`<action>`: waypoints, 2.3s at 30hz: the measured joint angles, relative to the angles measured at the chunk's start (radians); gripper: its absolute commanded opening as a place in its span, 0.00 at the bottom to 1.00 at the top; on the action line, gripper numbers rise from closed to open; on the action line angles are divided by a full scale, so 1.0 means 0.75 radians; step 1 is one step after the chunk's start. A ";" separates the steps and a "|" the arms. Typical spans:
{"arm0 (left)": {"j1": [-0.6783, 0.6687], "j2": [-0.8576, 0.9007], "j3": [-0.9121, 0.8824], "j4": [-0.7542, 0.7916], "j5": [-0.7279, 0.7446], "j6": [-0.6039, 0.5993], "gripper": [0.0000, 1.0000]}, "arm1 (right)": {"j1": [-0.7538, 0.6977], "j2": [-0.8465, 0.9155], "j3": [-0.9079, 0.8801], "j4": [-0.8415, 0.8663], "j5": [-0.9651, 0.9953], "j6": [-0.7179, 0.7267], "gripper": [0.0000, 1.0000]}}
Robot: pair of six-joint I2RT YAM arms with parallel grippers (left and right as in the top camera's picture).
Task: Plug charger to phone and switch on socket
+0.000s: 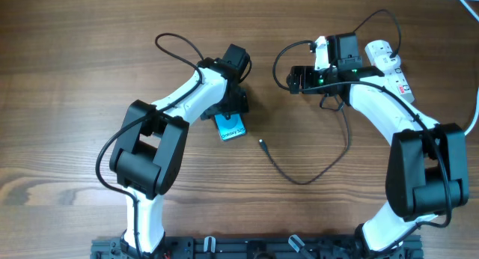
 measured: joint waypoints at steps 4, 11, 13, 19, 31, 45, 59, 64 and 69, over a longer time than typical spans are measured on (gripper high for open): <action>0.000 0.000 0.000 0.015 -0.002 0.119 0.83 | 0.000 0.000 0.000 0.005 0.000 0.000 0.99; 0.052 0.000 -0.002 0.044 -0.010 0.199 0.78 | 0.000 0.000 0.000 0.005 0.000 0.000 1.00; 0.091 0.000 -0.003 0.057 -0.011 0.210 0.79 | 0.000 0.000 -0.001 0.005 0.000 0.000 1.00; 0.172 0.000 -0.004 0.050 0.009 0.212 0.82 | 0.000 0.000 0.000 0.005 0.000 0.000 1.00; 0.174 0.000 -0.004 0.056 0.009 0.152 0.71 | 0.000 0.000 0.000 0.005 0.000 0.000 1.00; 0.174 -0.005 -0.003 0.033 0.077 0.128 0.77 | 0.000 0.000 0.000 0.005 0.000 0.000 1.00; 0.178 -0.008 -0.003 -0.007 0.130 0.129 0.71 | 0.000 0.000 0.000 0.015 -0.013 0.085 1.00; 0.230 -0.015 -0.003 -0.016 0.334 0.145 0.72 | -0.001 0.000 -0.001 0.049 -0.207 0.197 0.99; 0.292 -0.012 -0.004 -0.032 0.521 0.156 0.72 | 0.018 0.000 -0.001 -0.004 -0.646 0.085 1.00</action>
